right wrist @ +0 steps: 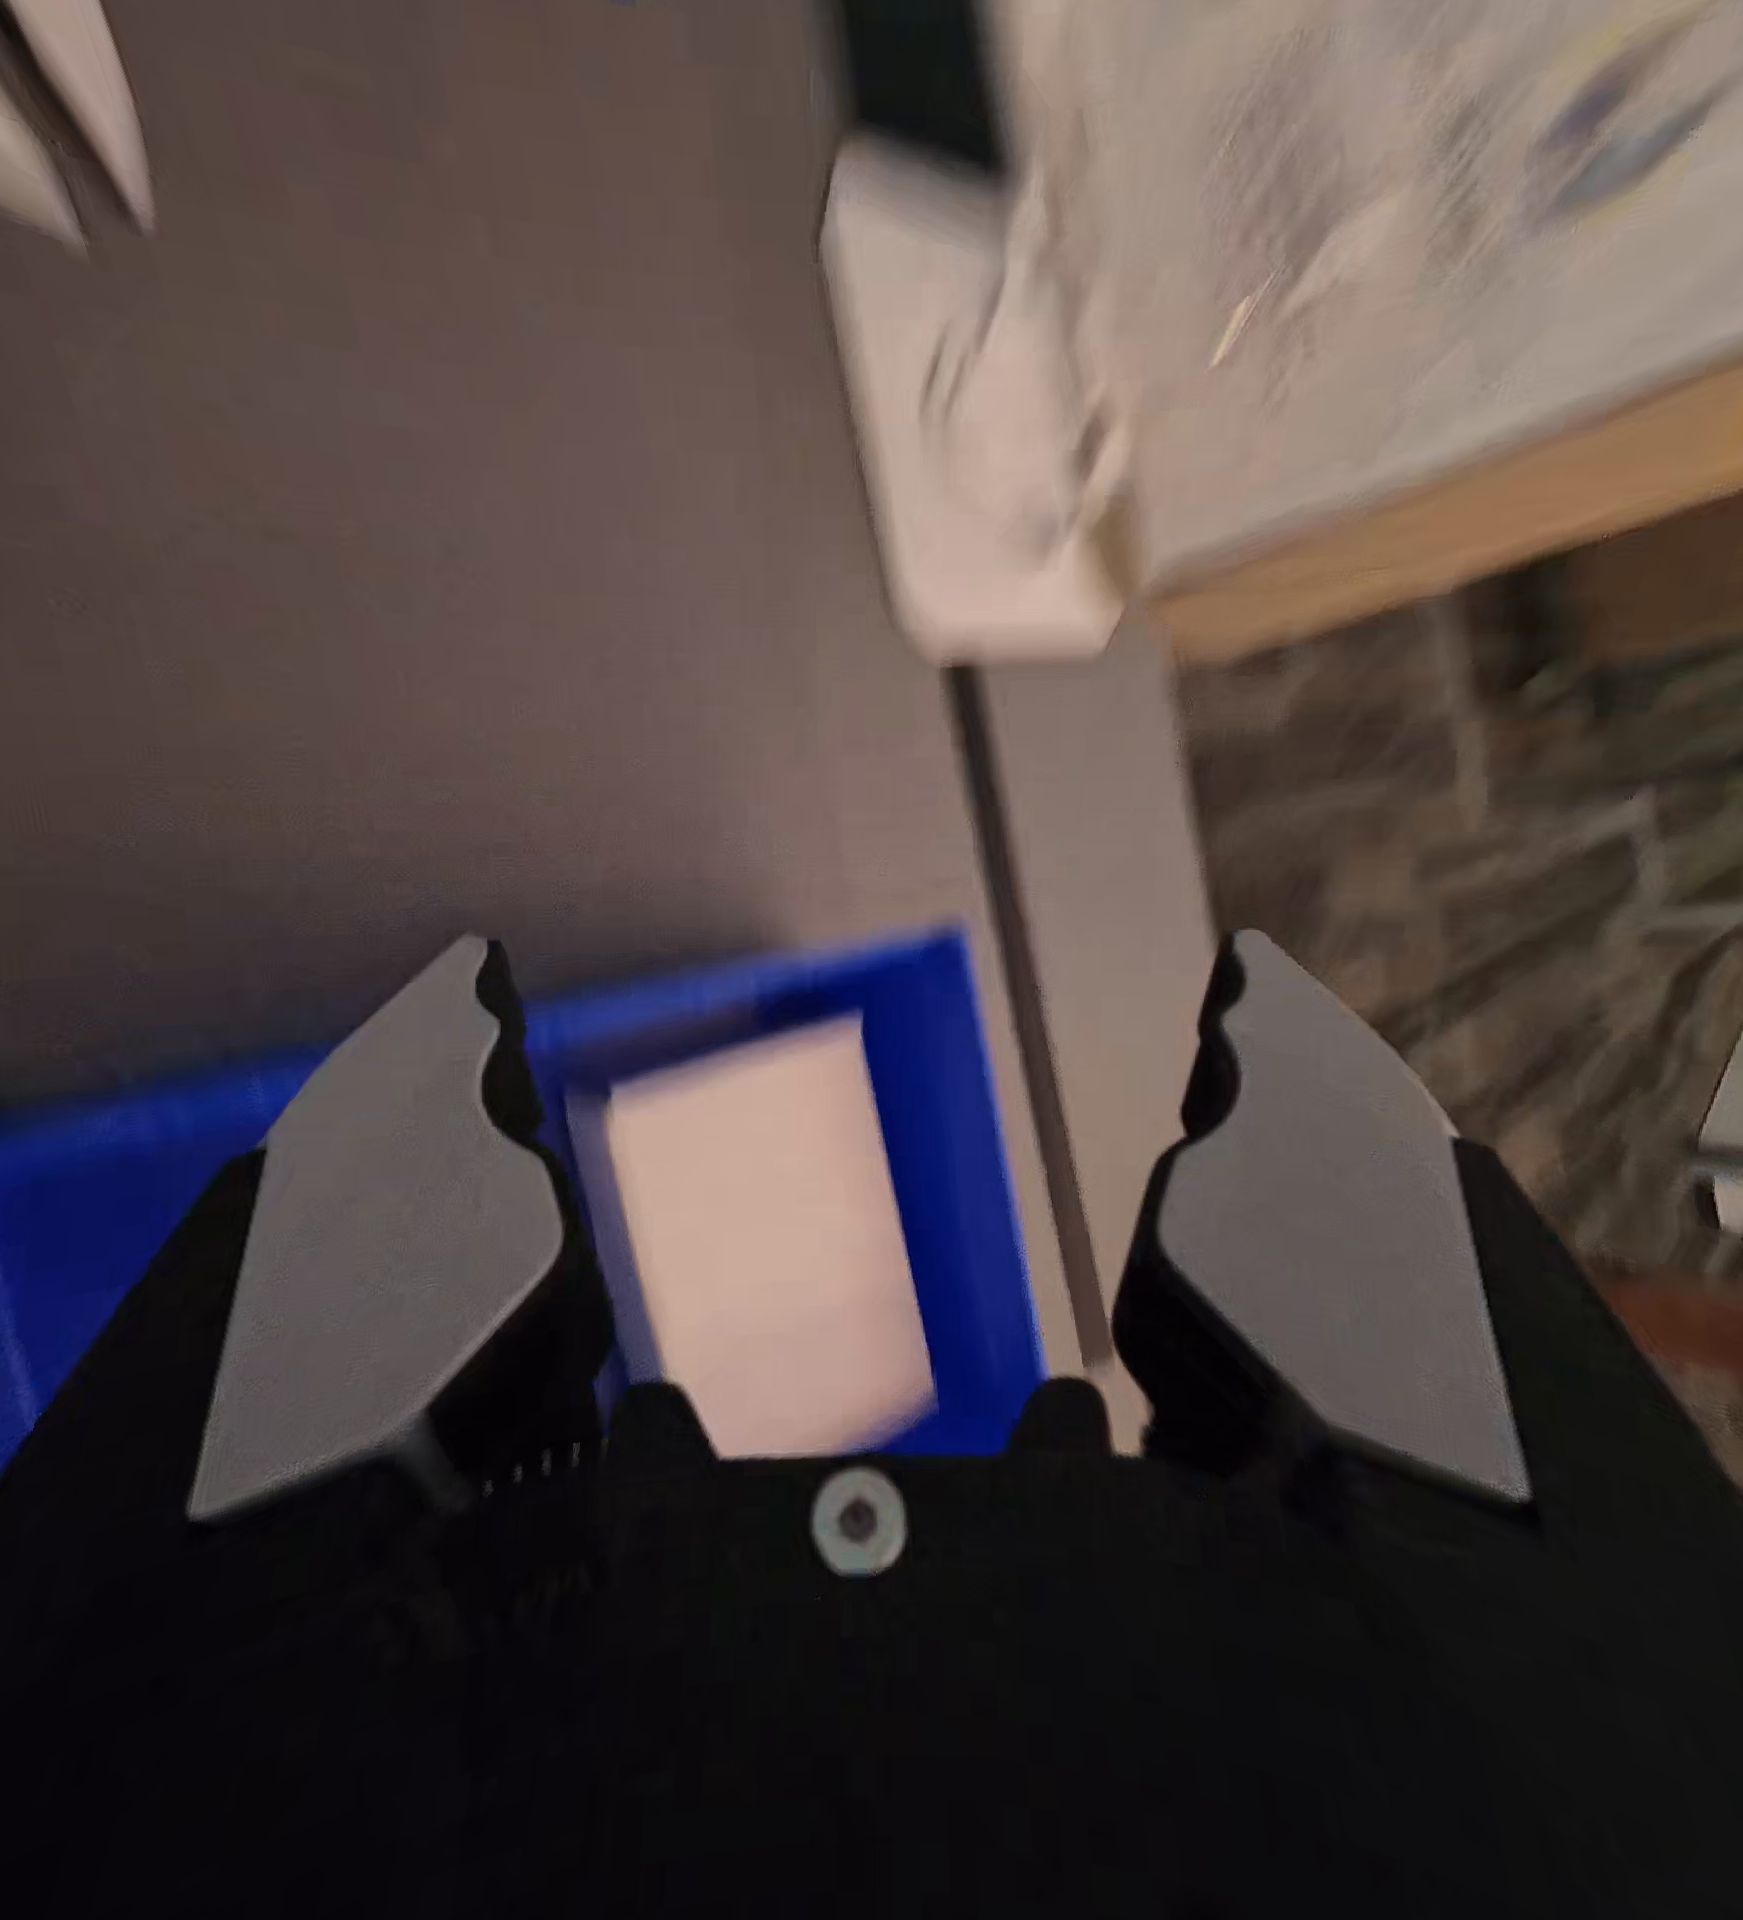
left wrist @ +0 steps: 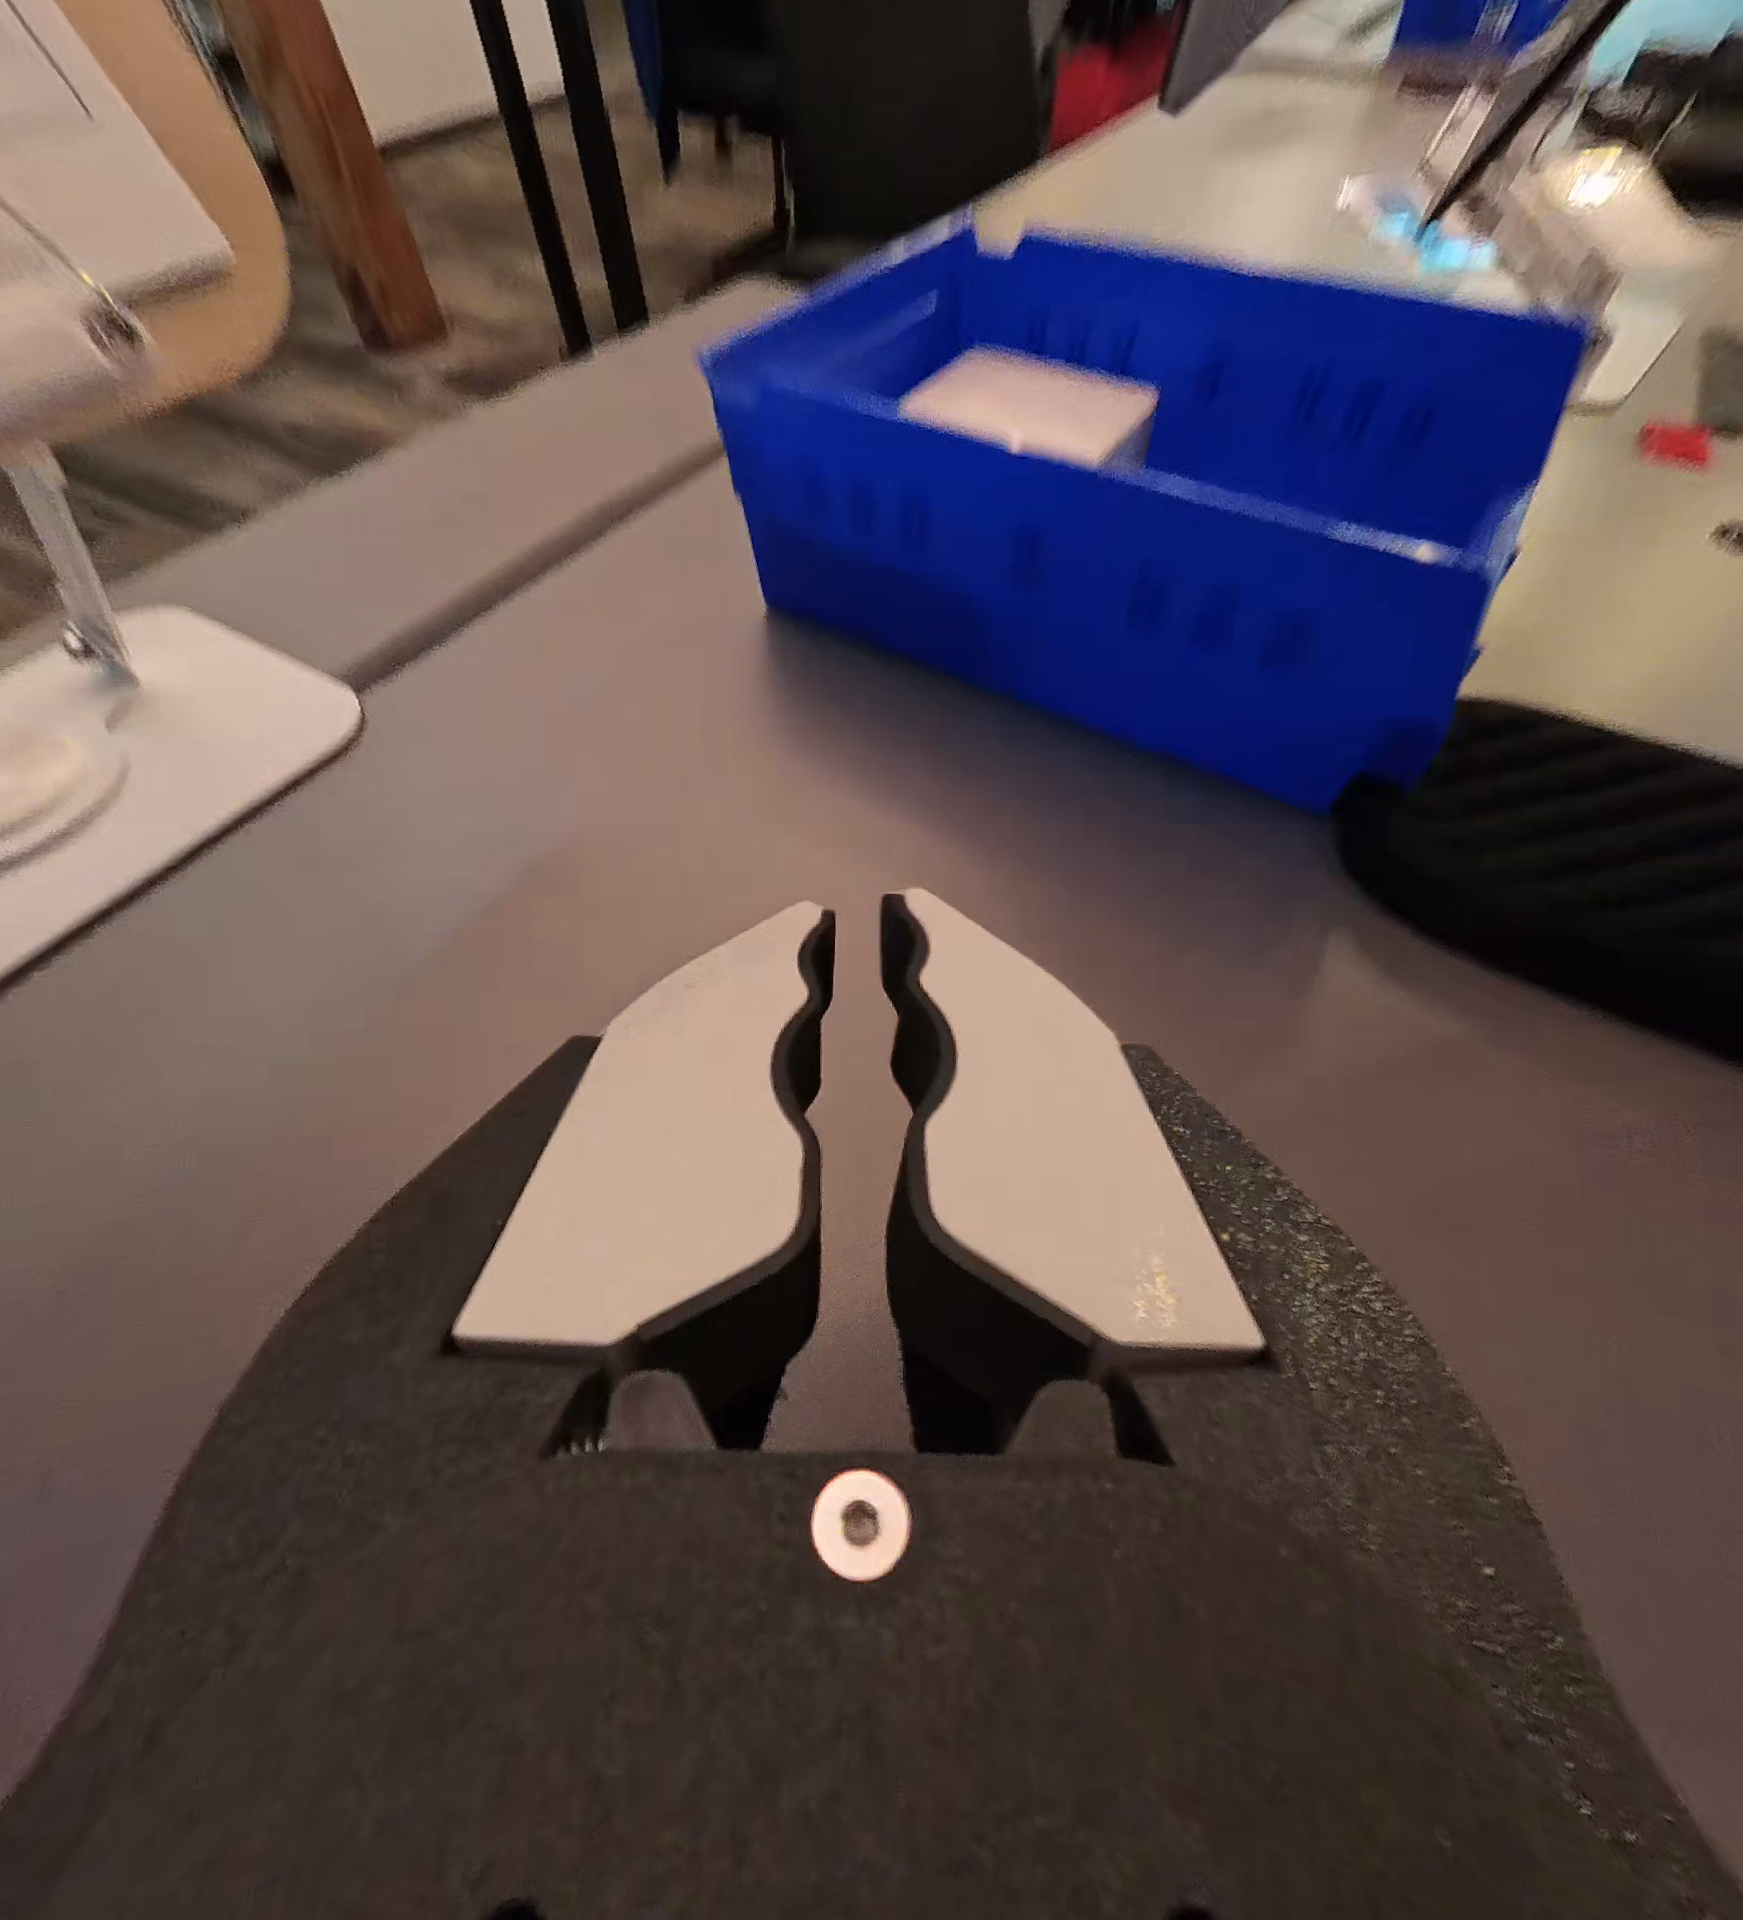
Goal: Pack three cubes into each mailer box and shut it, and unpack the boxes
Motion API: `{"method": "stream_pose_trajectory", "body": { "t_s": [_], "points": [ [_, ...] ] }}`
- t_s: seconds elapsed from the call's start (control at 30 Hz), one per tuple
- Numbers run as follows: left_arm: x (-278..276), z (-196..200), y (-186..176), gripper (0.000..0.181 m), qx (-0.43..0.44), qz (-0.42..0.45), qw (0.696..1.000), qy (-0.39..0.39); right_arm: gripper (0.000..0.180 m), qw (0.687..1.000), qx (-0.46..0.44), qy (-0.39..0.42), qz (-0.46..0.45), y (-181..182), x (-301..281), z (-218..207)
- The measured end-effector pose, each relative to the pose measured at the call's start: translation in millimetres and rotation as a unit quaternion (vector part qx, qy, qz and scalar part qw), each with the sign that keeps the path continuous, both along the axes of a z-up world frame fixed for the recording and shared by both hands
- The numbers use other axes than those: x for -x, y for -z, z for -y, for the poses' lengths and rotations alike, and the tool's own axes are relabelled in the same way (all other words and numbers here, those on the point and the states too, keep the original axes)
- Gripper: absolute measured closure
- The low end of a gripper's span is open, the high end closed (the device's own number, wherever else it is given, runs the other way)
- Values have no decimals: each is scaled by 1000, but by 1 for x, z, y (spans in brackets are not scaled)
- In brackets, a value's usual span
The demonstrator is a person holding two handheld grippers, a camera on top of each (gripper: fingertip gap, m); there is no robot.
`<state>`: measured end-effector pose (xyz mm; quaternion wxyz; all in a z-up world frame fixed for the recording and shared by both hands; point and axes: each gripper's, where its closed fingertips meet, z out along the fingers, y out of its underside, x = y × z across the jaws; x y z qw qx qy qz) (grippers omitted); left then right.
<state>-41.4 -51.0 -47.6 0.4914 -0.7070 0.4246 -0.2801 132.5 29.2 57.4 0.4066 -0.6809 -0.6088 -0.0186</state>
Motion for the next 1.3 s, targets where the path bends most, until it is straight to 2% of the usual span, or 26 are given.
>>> {"method": "stream_pose_trajectory", "body": {
  "t_s": [0.07,0.1,0.17,0.23,0.3,0.37,0.47,0.53,0.6,0.67,0.7,0.73,0.77,0.83,1.0,1.1,1.3],
  "points": [
    [3,3,-19,166,-29,33,999,-1,56,985,-79,-8,-153,-60,37,18],
    [5,5,-27,163,-40,46,998,-2,57,967,-121,-4,-223,-85,48,27],
    [10,8,-39,155,-51,66,997,-4,75,912,-217,7,-348,-129,58,46],
    [14,12,-49,149,-51,81,995,-2,100,859,-281,6,-427,-158,68,64],
    [21,13,-59,141,-59,89,994,-9,103,849,-263,2,-459,-163,83,69],
    [35,13,-73,125,-72,95,993,-22,98,852,-233,-8,-468,-155,98,67],
    [76,6,-96,110,-126,49,989,-60,92,897,-174,-29,-406,-115,118,55],
    [115,-8,-103,101,-200,-49,975,-85,92,924,-154,-18,-350,-89,117,42],
    [160,-38,-104,93,-244,-187,945,-109,92,933,-132,-12,-336,-76,116,34],
    [203,-68,-90,92,-188,-309,927,-101,92,935,-127,-7,-330,-71,115,27],
    [222,-80,-79,92,-139,-357,920,-89,92,936,-129,-5,-328,-70,115,25],
    [240,-90,-68,84,-92,-394,911,-79,92,937,-128,-6,-325,-68,115,23],
    [255,-97,-57,87,-48,-423,902,-69,92,938,-127,-7,-323,-67,115,22],
    [271,-107,-34,87,10,-449,893,-36,93,938,-135,-4,-319,-67,114,21],
    [279,-119,21,80,79,-480,873,41,93,947,-122,-4,-296,-56,118,19],
    [276,-130,38,78,95,-472,874,65,93,954,-118,3,-277,-48,118,14],
    [292,-143,62,65,139,-501,850,86,93,958,-106,15,-265,-37,114,5]
  ]
}}
